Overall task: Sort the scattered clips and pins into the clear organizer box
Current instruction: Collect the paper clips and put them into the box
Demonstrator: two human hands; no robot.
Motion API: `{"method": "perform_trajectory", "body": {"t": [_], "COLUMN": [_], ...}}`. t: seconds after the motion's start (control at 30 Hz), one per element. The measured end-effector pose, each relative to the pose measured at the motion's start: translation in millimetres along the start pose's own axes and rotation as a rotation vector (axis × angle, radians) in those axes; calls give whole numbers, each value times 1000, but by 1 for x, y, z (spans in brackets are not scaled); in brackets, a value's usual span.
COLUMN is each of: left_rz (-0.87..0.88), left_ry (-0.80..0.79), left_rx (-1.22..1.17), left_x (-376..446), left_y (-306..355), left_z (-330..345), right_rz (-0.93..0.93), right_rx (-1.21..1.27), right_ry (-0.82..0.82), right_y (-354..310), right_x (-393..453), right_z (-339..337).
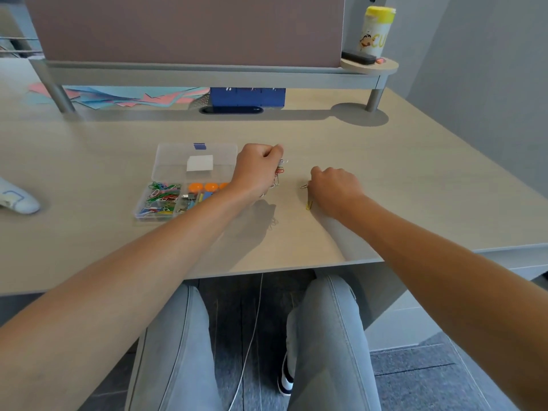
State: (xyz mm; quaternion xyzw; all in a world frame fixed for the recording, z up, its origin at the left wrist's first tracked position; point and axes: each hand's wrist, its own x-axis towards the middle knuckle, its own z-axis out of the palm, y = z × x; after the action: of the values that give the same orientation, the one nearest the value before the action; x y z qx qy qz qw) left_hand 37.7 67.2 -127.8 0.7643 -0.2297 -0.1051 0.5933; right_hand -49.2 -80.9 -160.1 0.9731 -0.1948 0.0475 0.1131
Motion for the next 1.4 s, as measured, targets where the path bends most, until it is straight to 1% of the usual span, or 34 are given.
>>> {"method": "perform_trajectory", "body": {"t": [0.1,0.27,0.33,0.4,0.47,0.53,0.6,0.67,0.73,0.83,0.9,0.97,1.03,1.13,1.27,1.4], "left_rz": [-4,-2,-4,-7,11,53,94,143,175,219,248,273,309,365,389,427], "left_ry": [5,34,45,70,96,126,179,235,276,353,369,376,381,381,367,360], "left_rx": [10,29,25,34,53,90,172,285,360,459,506,549,592,643,717,826], "left_x": [-1,-4,-4,-4,-5,-5,-3,-1,-2,-6,-7,-6,-5,-3,-4,-9], "left_y": [1,0,-2,-4,-5,-8,-14,-22,-28,-37,-47,-58,-67,-77,-85,-85], "left_z": [-6,-19,-25,-33,-41,-53,-71,-93,-118,-154,-174,-186,-188,-181,-173,-167], "right_rz": [18,167,276,340,360,357,321,269,201,93,11,-17,1,-26,25,14], "right_rx": [64,356,544,769,993,1181,1264,1233,1115,946,796,700,671,603,656,666], "right_ry": [10,44,64,86,77,27,-13,-18,-2,72,84,76,78,96,123,126], "right_y": [1,8,12,12,5,-10,-31,-53,-72,-92,-102,-107,-109,-112,-111,-110], "right_x": [-2,-10,-12,-14,-18,-20,-22,-22,-26,-36,-42,-43,-42,-44,-41,-41], "right_z": [-2,-8,-10,-13,-17,-20,-23,-26,-28,-29,-28,-26,-26,-25,-19,-19]}}
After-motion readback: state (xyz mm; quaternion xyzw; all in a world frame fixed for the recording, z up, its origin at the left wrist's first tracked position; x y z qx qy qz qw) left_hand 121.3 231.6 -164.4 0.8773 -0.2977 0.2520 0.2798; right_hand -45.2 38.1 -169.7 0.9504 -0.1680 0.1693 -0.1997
